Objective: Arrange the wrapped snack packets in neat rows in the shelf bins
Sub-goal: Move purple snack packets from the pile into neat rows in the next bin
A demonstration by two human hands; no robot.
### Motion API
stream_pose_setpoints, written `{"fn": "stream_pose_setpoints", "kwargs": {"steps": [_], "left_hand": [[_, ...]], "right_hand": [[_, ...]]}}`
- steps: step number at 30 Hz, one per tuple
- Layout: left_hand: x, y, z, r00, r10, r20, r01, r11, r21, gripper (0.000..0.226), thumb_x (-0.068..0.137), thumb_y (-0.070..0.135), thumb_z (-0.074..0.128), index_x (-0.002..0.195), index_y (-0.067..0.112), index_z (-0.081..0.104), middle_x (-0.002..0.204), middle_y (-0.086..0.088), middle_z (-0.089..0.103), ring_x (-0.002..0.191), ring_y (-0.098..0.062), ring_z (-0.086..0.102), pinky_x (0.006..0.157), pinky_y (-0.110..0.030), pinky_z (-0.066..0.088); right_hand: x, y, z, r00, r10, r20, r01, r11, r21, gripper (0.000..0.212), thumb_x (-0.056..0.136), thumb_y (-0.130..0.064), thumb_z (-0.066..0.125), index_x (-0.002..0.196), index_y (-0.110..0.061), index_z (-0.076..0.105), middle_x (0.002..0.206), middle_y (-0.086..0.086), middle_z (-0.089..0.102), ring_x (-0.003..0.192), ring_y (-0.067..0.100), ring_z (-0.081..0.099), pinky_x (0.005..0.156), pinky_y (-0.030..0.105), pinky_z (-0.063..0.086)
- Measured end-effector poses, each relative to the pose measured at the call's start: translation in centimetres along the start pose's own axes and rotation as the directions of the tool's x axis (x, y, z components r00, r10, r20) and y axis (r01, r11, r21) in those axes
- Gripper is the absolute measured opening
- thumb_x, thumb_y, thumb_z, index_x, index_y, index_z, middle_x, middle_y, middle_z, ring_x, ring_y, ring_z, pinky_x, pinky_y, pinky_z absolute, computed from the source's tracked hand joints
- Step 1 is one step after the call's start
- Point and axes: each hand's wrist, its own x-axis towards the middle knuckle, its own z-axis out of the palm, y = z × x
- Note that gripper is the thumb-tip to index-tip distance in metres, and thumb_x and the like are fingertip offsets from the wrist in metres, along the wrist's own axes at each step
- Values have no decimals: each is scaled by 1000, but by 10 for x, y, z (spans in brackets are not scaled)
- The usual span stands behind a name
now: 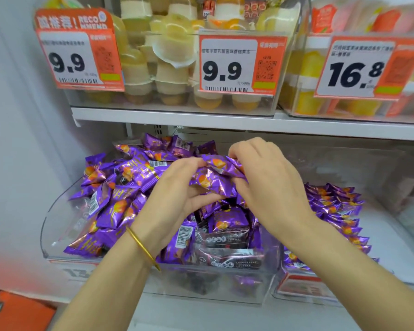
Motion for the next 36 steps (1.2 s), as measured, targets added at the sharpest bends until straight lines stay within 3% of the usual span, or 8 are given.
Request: {"fn": "stream_pose_setpoints", "kwargs": {"steps": [5, 9, 12, 15, 18, 21, 29, 36], "left_hand": [[2, -6, 1, 998, 44, -44, -41, 997, 71, 17, 94, 27, 50, 92, 10, 55, 84, -4, 62, 71, -15, 62, 78, -38, 58], [6, -12, -5, 995, 51, -82, -44, 995, 95, 9, 94, 14, 51, 100, 9, 55, 110, -20, 62, 100, -31, 65, 73, -30, 58], [7, -12, -6, 992, 97, -86, -84, 986, 141, 6, 94, 9, 50, 98, 8, 54, 105, -16, 60, 96, -25, 63, 72, -27, 58], [7, -13, -7, 986, 133, -96, -113, 975, 194, 5, 94, 8, 50, 93, 10, 54, 91, -6, 54, 86, -15, 58, 73, -26, 58], [7, -14, -5, 988, 136, -72, -118, 971, 207, 9, 94, 7, 51, 100, 10, 57, 98, -12, 60, 91, -19, 63, 77, -30, 58], [4, -12, 0, 993, 119, -23, -115, 985, 125, 13, 95, 5, 48, 103, 9, 57, 104, -12, 66, 91, -18, 67, 75, -30, 58], [0, -10, 1, 996, 64, 61, -65, 998, 12, 32, 89, 30, 51, 108, 5, 57, 99, -11, 68, 98, -25, 66, 85, -40, 56], [-2, -13, 6, 975, 196, 102, -196, 981, -5, 29, 88, 25, 53, 106, 2, 55, 99, -12, 67, 93, -21, 65, 83, -35, 55]], "right_hand": [[-3, 2, 7, 994, -107, 28, 103, 987, 126, 54, 59, 13, 60, 108, -9, 57, 105, 8, 55, 90, 32, 49, 72, 43, 45], [-4, 10, 0, 994, -40, 106, -7, 912, 410, 49, 71, 7, 64, 114, -17, 61, 108, -1, 51, 102, 13, 48, 87, 15, 36], [-4, 18, -10, 987, 131, 90, -159, 812, 561, 45, 76, 3, 68, 114, -22, 64, 106, -6, 57, 97, -2, 52, 88, 7, 38], [-4, 21, -19, 918, 351, 184, -348, 493, 797, 37, 79, 2, 69, 102, -26, 63, 102, -4, 66, 87, 9, 66, 82, 24, 53], [-4, 18, -20, 862, 368, 347, -449, 239, 861, 26, 78, -1, 69, 94, -22, 66, 86, 3, 71, 67, 16, 66, 64, 28, 57], [-5, 16, -14, 857, 331, 394, -487, 274, 829, 22, 77, -5, 71, 90, -24, 70, 80, 4, 70, 67, 15, 61, 57, 25, 53], [-3, 16, -11, 861, 223, 457, -504, 252, 826, 21, 78, -10, 70, 97, -20, 69, 90, 7, 72, 79, 16, 67, 78, 30, 57], [-1, 16, -13, 818, 180, 546, -573, 327, 751, 73, 58, -45, 70, 128, -35, 50, 123, -7, 57, 103, 6, 63, 91, 32, 53]]}}
